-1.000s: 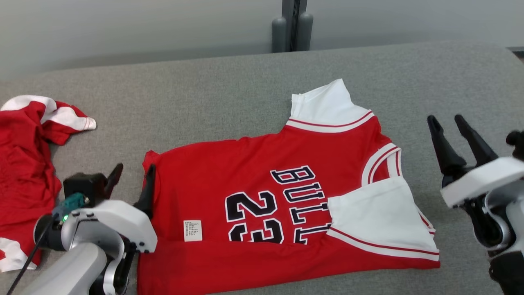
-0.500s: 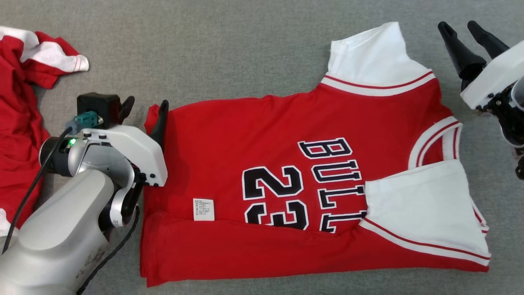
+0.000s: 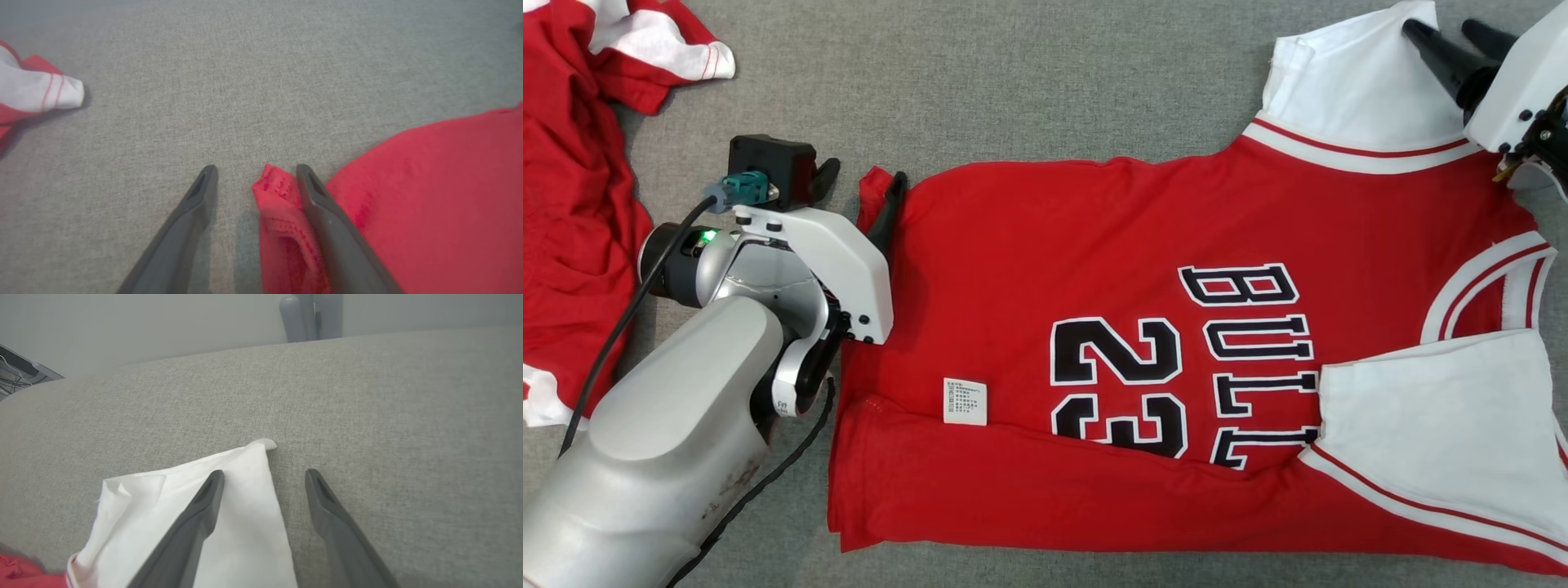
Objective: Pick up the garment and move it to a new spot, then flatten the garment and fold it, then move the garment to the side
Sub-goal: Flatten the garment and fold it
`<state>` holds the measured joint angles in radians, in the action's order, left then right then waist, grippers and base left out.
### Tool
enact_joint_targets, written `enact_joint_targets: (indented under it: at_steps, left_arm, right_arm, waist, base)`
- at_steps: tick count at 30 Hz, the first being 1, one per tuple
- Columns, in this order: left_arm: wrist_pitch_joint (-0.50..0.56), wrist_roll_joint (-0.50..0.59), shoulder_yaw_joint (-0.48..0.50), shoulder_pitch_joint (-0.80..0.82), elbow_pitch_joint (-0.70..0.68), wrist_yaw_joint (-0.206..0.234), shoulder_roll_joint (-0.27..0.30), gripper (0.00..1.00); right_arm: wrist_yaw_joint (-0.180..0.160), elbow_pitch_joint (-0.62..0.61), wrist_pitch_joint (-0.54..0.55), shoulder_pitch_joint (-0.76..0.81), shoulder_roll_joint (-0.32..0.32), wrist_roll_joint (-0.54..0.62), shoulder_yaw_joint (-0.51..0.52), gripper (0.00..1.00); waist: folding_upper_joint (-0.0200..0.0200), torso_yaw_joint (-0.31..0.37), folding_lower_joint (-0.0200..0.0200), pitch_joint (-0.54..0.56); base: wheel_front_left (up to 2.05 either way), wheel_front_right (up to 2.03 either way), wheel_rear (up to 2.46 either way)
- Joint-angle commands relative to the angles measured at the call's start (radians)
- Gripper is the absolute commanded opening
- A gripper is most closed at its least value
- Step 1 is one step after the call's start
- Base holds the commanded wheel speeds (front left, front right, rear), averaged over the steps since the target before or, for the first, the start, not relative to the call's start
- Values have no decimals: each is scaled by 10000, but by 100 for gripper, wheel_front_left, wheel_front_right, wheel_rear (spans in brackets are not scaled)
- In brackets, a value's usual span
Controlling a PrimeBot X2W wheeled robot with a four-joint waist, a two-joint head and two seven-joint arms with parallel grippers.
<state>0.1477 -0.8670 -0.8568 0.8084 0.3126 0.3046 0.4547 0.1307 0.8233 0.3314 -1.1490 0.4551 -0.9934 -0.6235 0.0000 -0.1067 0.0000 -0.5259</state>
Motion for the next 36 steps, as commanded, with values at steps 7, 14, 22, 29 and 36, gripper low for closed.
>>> enact_joint_targets:
  at_steps: [7,14,22,29,36]
  left_arm:
    - [372,-25,-243,165,-272,-72,-38,100]
    - [1004,-196,-437,29,-792,-45,155,69]
    - [902,-140,-383,7,-1074,48,272,0]
    - [647,-225,-307,-207,-1027,-22,303,0]
    - [510,-408,-236,-627,-918,-96,567,0]
  right_arm:
    - [3,322,405,-211,-64,-573,-505,100]
    - [3,336,312,-314,-102,-934,-951,45]
    - [3,106,-493,-524,45,-1081,-1553,0]
    - [3,28,-1244,-301,187,-1445,-1971,0]
    - [3,-272,-1761,170,355,-1957,-2399,0]
  waist:
    - [0,-96,0,-30]
    - [0,-204,0,21]
    - [0,-258,0,116]
    - [0,-219,0,441]
    - [0,8,0,1021]
  base:
    - [0,0,0]
    - [0,0,0]
    - [0,0,0]
    - [0,0,0]
    - [0,0,0]
